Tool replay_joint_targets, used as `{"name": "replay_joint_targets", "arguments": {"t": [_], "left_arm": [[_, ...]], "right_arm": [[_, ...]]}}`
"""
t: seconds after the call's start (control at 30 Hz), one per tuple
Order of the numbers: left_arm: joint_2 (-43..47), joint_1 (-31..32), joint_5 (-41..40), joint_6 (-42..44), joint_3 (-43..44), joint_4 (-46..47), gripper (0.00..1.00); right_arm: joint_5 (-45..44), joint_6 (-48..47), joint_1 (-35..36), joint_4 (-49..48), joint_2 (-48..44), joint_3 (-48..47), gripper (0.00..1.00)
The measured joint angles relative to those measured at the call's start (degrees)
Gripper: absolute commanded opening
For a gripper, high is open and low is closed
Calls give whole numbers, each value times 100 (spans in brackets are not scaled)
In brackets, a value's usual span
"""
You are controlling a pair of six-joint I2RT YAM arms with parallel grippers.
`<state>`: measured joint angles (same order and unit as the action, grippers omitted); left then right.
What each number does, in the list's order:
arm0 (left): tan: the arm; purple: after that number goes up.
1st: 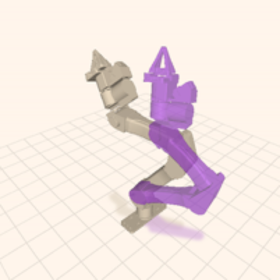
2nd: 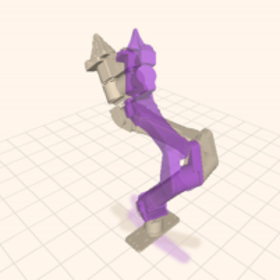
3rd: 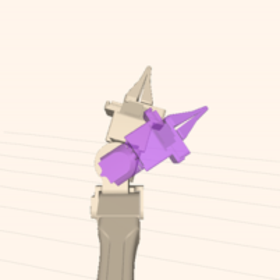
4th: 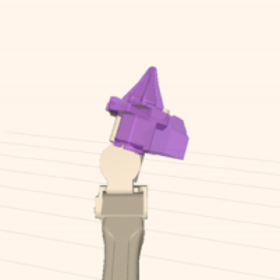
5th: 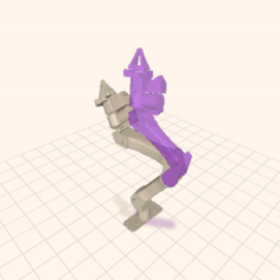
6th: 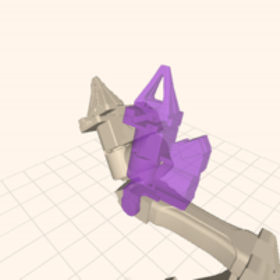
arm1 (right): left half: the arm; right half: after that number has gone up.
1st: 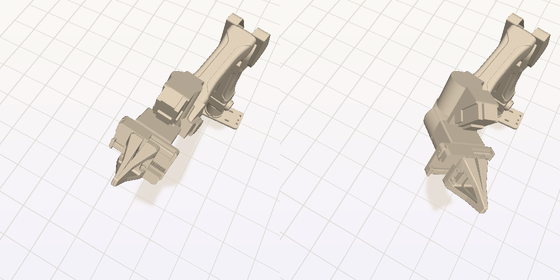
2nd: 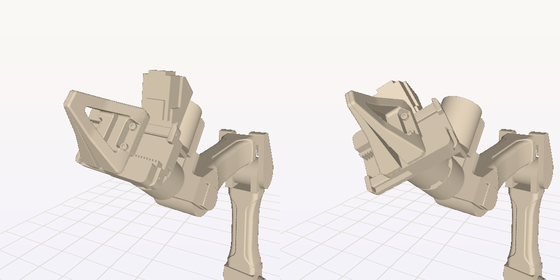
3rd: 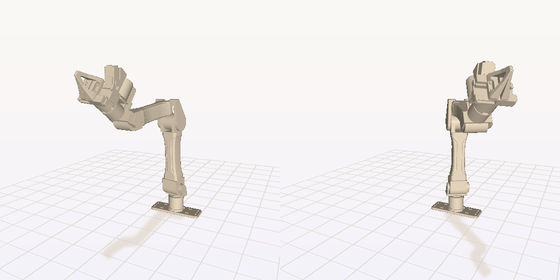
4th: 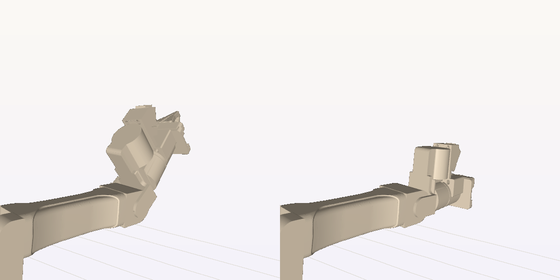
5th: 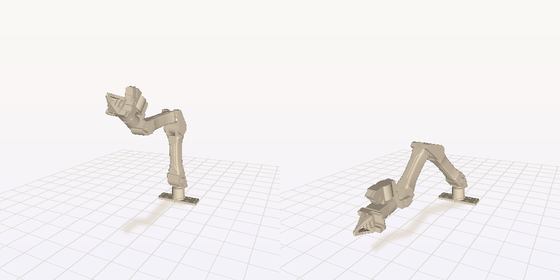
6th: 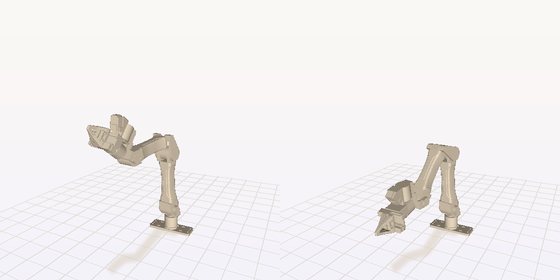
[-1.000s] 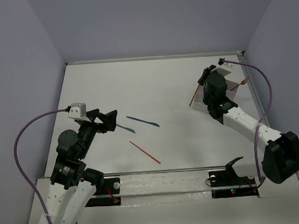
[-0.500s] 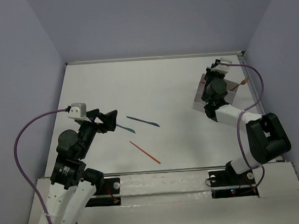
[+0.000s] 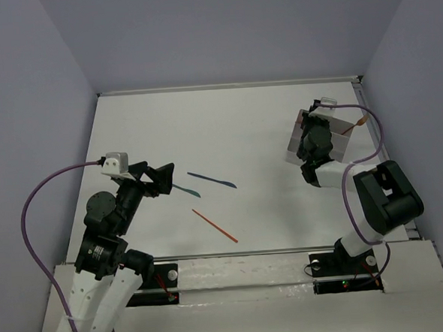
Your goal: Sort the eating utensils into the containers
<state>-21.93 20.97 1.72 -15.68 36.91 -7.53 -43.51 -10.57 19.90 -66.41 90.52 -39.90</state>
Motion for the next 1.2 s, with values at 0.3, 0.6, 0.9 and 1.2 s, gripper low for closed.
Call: {"name": "replay_joint_targets", "arguments": {"t": [0.3, 0.6, 0.9, 1.2], "left_arm": [[-2, 0, 0, 0, 0, 0, 99], [-2, 0, -7, 0, 0, 0, 99], [-59, -46, -44, 0, 0, -2, 99], [-114, -125, -57, -4, 0, -4, 99]], "right_arm": [[0, 129, 122, 125, -31, 208, 53], [542, 916, 470, 2481, -986, -584, 53], [3016, 2009, 1832, 5720, -693, -2232, 53], [4461, 2354, 3263, 8015, 581, -2590, 61]]}}
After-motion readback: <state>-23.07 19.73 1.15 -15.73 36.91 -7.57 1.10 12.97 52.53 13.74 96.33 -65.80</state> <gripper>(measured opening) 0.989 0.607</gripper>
